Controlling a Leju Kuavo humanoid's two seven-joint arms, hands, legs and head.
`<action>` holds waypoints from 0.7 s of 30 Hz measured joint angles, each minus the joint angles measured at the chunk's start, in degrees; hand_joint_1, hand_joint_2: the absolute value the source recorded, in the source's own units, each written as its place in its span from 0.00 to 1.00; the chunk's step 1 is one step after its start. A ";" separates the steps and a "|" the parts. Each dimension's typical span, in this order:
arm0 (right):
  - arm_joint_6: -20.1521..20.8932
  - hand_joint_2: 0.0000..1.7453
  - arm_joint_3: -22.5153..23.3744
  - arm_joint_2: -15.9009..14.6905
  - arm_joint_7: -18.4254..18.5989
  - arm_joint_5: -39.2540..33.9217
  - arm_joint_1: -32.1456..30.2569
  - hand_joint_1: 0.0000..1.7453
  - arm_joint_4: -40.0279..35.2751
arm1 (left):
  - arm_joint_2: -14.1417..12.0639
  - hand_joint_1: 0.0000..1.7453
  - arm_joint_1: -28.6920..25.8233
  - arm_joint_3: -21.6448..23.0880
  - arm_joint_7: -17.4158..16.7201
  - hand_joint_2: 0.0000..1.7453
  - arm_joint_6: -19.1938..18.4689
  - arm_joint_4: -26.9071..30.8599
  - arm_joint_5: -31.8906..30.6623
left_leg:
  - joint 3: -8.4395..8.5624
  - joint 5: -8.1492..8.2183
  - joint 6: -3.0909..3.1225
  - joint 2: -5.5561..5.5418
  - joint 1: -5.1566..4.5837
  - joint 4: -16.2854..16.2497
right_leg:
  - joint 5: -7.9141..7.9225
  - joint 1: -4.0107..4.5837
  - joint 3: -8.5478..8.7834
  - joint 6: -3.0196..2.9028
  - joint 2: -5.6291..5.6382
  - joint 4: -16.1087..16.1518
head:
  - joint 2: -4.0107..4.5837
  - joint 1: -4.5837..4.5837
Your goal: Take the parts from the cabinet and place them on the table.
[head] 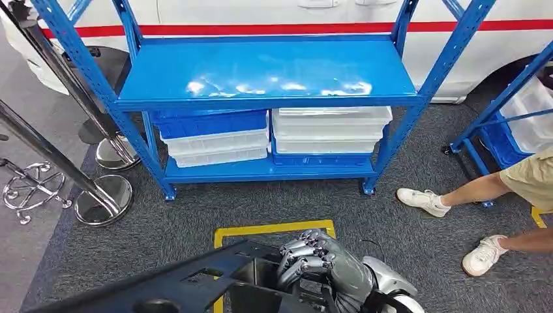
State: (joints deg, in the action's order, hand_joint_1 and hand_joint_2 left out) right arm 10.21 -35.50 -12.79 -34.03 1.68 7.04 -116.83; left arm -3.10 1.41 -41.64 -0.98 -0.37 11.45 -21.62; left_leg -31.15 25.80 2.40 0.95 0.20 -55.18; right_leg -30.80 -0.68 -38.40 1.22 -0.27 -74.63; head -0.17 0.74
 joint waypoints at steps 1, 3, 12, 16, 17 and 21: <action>0.00 1.00 -0.09 -0.07 0.00 0.02 0.00 1.00 0.00 | 0.00 0.00 0.00 -0.09 0.00 1.00 0.00 0.00 0.00 | -0.87 -0.32 -0.17 -0.02 0.00 -0.51 | 2.33 -0.03 3.15 -0.19 -0.01 4.04 | 0.00 -0.02; 0.00 1.00 -0.11 -0.13 0.02 0.07 0.07 1.00 -0.26 | 0.00 0.00 -0.03 -0.13 0.00 1.00 0.00 0.00 0.00 | -1.58 -0.80 -0.57 -0.08 -0.01 -1.01 | 1.74 0.12 10.22 -0.91 0.00 14.16 | 0.00 0.00; 0.31 1.00 -0.55 -0.33 0.13 0.39 0.87 1.00 -0.63 | -0.24 0.00 -0.05 -0.24 0.57 1.00 0.74 0.00 -1.03 | -7.77 7.98 -3.33 -0.44 0.19 -14.84 | 2.36 0.26 9.65 -3.53 0.72 18.54 | 0.00 0.00; 0.81 1.00 -0.57 -1.55 -0.18 -1.01 0.77 1.00 -0.61 | 0.07 0.00 -0.14 -0.24 0.68 1.00 1.22 0.00 -1.75 | -5.25 5.23 -3.27 -0.61 0.42 -14.49 | 2.98 0.31 7.99 -3.22 2.30 17.58 | 0.00 0.00; 1.38 1.00 -0.55 -1.86 -0.37 -1.44 0.78 1.00 -0.61 | 0.13 0.00 -0.14 -0.24 0.72 1.00 1.42 0.00 -1.88 | -1.78 2.90 -3.01 -1.29 0.44 -8.71 | 3.01 0.31 7.89 -3.16 2.76 17.38 | 0.00 0.00; 2.93 1.00 -0.50 -2.21 -0.55 -2.30 0.77 1.00 -0.61 | 0.39 0.00 -0.25 -0.22 0.72 1.00 2.08 0.00 -2.58 | 2.52 2.30 -2.12 -4.31 0.33 -0.98 | 3.93 0.05 6.98 -1.69 4.87 17.30 | 0.00 0.02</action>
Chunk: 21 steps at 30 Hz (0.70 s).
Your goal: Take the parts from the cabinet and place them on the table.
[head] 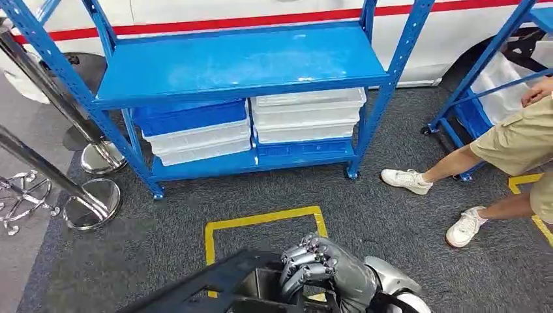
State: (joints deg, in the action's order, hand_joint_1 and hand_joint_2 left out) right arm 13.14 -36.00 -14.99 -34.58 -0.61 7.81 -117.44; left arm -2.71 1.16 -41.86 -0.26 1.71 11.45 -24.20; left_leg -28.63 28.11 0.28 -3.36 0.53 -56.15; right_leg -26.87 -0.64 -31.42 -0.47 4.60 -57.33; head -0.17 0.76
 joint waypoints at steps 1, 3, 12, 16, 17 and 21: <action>0.24 1.00 0.02 -0.02 0.00 -0.18 -0.04 1.00 0.00 | 0.00 0.00 0.04 0.00 -0.09 1.00 0.09 0.00 0.00 | 0.02 -0.02 0.11 0.54 -0.08 0.26 | 0.33 -0.09 -0.09 0.48 0.56 0.29 | 0.00 0.02; 0.33 1.00 0.02 -0.02 0.24 -0.33 -0.05 1.00 -0.09 | 0.15 0.00 0.28 -0.02 -0.24 1.00 0.09 0.00 0.00 | 0.22 -0.96 1.19 2.28 0.62 1.68 | -0.17 0.31 -0.51 1.00 -0.63 -0.26 | 0.00 0.00; -2.05 1.00 -0.13 0.33 1.68 0.83 0.19 1.00 -0.18 | 0.15 0.00 0.33 -0.87 -1.18 1.00 0.37 0.00 -0.44 | -0.14 -0.97 1.34 7.79 0.38 1.25 | -0.23 -0.05 0.39 1.41 -7.19 -1.76 | 0.00 -0.11; -3.11 1.00 -0.13 0.31 0.90 1.22 -0.43 1.00 -0.55 | -0.18 0.00 0.23 -0.98 -0.98 1.00 1.05 0.00 -0.74 | -0.15 -0.88 0.03 9.44 -0.17 1.02 | -0.38 0.70 0.53 -0.12 -7.24 0.44 | 0.00 -0.07; -3.37 1.00 -0.13 0.28 0.46 1.33 -0.85 1.00 -0.72 | -0.35 0.00 0.33 -1.01 -0.87 1.00 1.20 0.00 -0.87 | -0.10 -0.85 -0.32 10.02 -0.16 0.94 | -0.14 0.65 0.31 -0.55 -6.64 0.59 | 0.00 -0.09; -3.32 1.00 -0.13 0.26 -1.31 1.51 -1.53 1.00 -1.09 | -1.20 0.00 -0.04 -1.72 0.02 1.00 1.99 0.00 -0.83 | -5.31 7.11 -1.29 3.97 0.28 -11.07 | 0.71 0.33 -0.34 -1.83 -4.39 0.80 | 0.00 -0.07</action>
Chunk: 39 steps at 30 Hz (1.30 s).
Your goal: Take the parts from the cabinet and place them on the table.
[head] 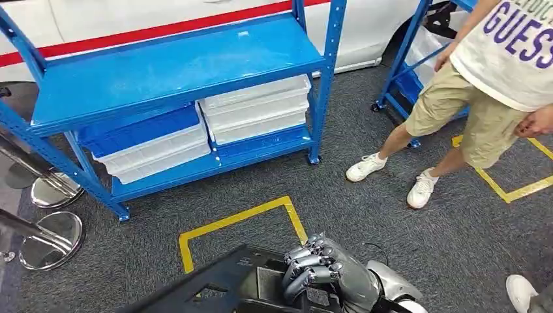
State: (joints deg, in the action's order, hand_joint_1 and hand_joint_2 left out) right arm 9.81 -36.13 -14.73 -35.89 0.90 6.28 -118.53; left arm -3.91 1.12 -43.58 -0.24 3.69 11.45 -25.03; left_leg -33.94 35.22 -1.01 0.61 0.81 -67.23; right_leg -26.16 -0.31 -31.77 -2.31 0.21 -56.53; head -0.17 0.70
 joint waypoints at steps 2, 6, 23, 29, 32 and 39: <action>0.41 1.00 0.00 0.00 -0.68 0.02 -0.38 1.00 0.00 | -0.35 0.00 -0.19 -0.55 0.63 1.00 -0.30 0.00 0.00 | -3.30 2.26 0.05 -0.23 -0.09 -7.38 | 0.15 0.17 -0.17 -0.15 1.28 -0.06 | 0.00 0.00; 0.50 1.00 0.00 0.07 -1.25 0.07 -0.49 1.00 0.00 | -0.55 0.00 -0.15 -0.72 1.12 1.00 -0.70 0.00 -0.02 | 3.78 -6.81 1.50 -2.14 -0.29 7.43 | 0.29 0.37 0.13 0.06 4.28 -0.23 | 0.00 -0.02; -1.92 1.00 0.11 0.46 -3.76 2.38 -3.69 1.00 -2.16 | -3.35 0.00 -0.16 -2.10 2.91 1.00 -0.28 0.17 -1.40 | 5.97 -7.37 1.74 4.55 -0.58 12.56 | -0.66 -0.45 0.25 2.88 -4.82 -0.58 | 0.00 -0.02; -2.01 1.00 0.22 0.46 -3.76 2.49 -4.39 1.00 -2.75 | -3.74 0.00 0.11 -2.12 2.91 1.00 -0.22 0.39 -1.44 | 4.54 -3.46 0.08 1.45 0.16 8.35 | 0.22 -0.54 -0.46 0.55 -1.08 -0.10 | 0.00 -0.02; -2.01 1.00 0.22 0.50 -3.76 2.56 -4.57 1.00 -2.75 | -3.87 0.00 -0.32 -2.14 2.87 1.00 -0.17 0.39 -1.44 | -1.84 2.89 -0.20 -0.25 0.28 -5.77 | 0.34 -0.30 -0.85 0.29 0.86 -0.28 | 0.00 -0.02; -1.84 1.00 0.24 0.55 -3.74 1.69 -5.22 1.00 -2.91 | -4.20 0.00 -0.63 -2.54 3.50 1.00 -0.07 0.44 -1.90 | 4.88 -6.61 0.44 -5.81 0.71 11.36 | 0.40 -0.30 -1.52 1.51 5.94 -1.22 | 0.00 -0.02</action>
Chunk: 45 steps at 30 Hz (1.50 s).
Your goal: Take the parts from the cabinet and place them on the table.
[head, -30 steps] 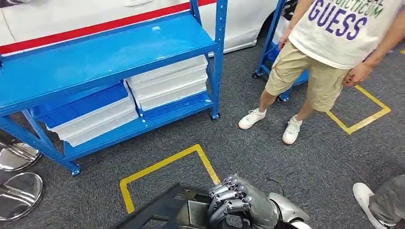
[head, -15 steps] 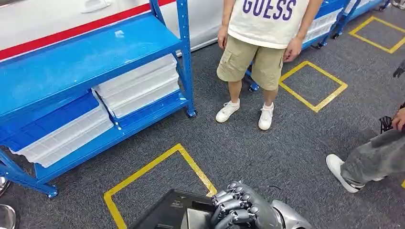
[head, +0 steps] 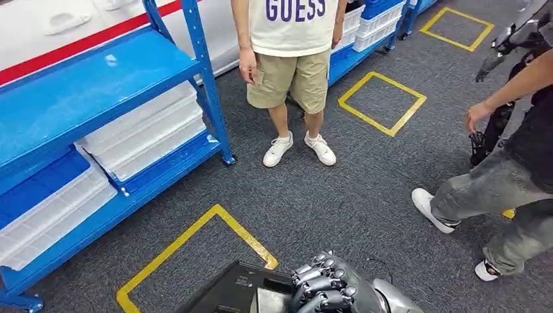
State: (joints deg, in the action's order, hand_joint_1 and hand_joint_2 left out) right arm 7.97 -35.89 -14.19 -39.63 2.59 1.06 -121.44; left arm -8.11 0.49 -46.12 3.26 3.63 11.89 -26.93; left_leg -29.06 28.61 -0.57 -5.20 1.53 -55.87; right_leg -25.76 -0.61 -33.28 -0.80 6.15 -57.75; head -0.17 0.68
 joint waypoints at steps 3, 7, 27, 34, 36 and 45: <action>2.76 1.00 0.26 -0.31 0.07 -2.39 0.22 1.00 0.07 | 0.50 0.00 0.33 -0.68 1.03 1.00 -0.09 0.00 0.20 | 0.01 -0.50 0.99 1.99 -0.26 0.02 | 0.87 -0.20 -0.62 1.45 2.13 0.52 | 0.00 0.00; 6.61 1.00 1.18 -0.70 1.18 -5.30 2.20 1.00 0.94 | 2.23 0.00 0.44 -1.16 1.57 1.00 -0.15 0.02 -0.05 | 0.00 -0.89 2.41 5.28 -0.43 0.45 | -6.42 -0.15 -6.23 2.13 -5.48 -11.80 | 0.00 0.00; 17.67 1.00 4.46 0.65 8.70 -15.72 2.39 1.00 7.67 | 5.05 0.00 0.42 -1.40 -3.91 1.00 -1.86 0.00 -3.63 | -6.12 2.93 -0.08 5.28 -0.56 -11.99 | -0.63 0.45 1.12 -1.31 -2.93 0.68 | 0.00 0.00; 19.56 1.00 4.74 1.57 9.42 -17.32 3.63 1.00 9.07 | 5.27 0.00 0.53 -1.49 -8.33 1.00 -0.59 -0.02 -5.27 | -1.52 -1.44 1.42 3.06 -0.23 -0.41 | -0.36 0.01 -0.03 1.06 0.90 0.38 | 0.00 0.02; 19.94 1.00 4.90 1.84 9.66 -17.45 4.05 1.00 9.36 | 5.25 0.00 0.57 -1.53 -8.46 1.00 -0.09 -0.02 -5.42 | -1.38 -1.48 2.31 4.27 -0.44 -0.33 | -3.20 0.24 -1.71 1.40 -4.23 -3.74 | 0.00 -0.02; 19.96 1.00 6.60 2.54 9.31 -17.30 3.67 1.00 9.90 | 5.25 0.00 0.10 -3.02 -7.41 1.00 1.99 -0.02 -6.14 | -0.47 -0.58 2.21 9.91 -1.36 -0.29 | -0.82 2.00 1.00 -0.30 -11.13 0.55 | 0.00 -0.02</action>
State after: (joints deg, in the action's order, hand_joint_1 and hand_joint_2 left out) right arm 27.93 -29.29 -11.65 -30.32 -14.71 4.73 -111.54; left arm -2.86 0.58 -49.14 -4.15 5.62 11.87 -33.07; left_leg -29.52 28.03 1.64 4.72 0.17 -56.15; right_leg -26.58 1.40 -32.28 -1.09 -4.98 -57.20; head -0.18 0.66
